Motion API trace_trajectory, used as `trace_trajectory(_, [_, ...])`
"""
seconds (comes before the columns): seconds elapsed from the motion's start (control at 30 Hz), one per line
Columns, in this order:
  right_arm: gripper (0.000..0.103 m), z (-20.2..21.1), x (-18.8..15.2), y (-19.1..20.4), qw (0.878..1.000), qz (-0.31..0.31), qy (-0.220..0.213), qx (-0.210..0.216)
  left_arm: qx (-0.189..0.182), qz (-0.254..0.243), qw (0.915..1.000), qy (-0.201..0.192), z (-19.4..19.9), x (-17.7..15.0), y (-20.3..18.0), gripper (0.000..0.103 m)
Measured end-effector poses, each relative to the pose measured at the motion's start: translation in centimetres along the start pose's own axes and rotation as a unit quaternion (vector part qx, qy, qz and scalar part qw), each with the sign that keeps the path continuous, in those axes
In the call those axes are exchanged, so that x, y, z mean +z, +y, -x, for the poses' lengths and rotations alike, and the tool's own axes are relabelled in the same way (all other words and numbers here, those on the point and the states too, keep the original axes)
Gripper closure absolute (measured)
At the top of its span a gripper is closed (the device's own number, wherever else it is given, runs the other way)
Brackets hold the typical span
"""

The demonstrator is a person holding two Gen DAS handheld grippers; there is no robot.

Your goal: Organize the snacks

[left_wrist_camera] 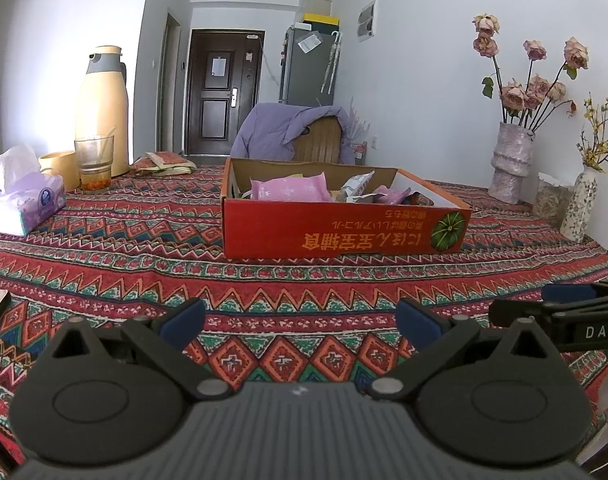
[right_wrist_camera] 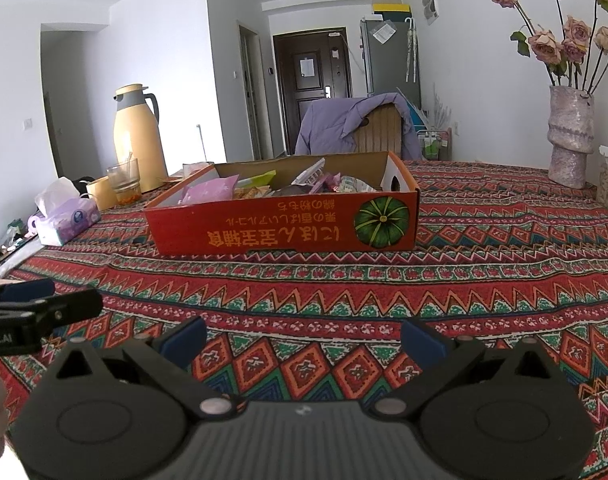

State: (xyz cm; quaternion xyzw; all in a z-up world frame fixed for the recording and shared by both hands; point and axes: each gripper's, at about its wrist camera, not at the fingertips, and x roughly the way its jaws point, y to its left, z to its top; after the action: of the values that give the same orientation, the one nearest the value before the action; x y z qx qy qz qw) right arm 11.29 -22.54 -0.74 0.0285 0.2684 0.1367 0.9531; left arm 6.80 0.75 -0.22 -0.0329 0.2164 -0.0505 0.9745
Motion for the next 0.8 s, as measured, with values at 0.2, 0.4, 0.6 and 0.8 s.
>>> trace_trajectory(0.2, [0.000,0.03,-0.03,0.08,1.000,0.001,0.000,0.000,0.000,0.001,1.0000,0.000,0.03,-0.02,0.01,0.000])
trace_trajectory(0.4, [0.000,0.03,-0.01,0.08,1.000,0.001,0.000,-0.001,0.001,0.000,1.0000,0.000,0.02,-0.01,0.03,0.000])
trace_trajectory(0.6, [0.000,-0.02,-0.02,0.09,1.000,0.001,0.000,-0.001,0.000,0.001,1.0000,-0.001,0.03,-0.02,0.05,0.000])
trace_trajectory(0.8, [0.000,-0.07,-0.01,0.07,1.000,0.002,0.000,-0.002,-0.004,0.000,1.0000,-0.004,0.17,0.05,-0.03,0.000])
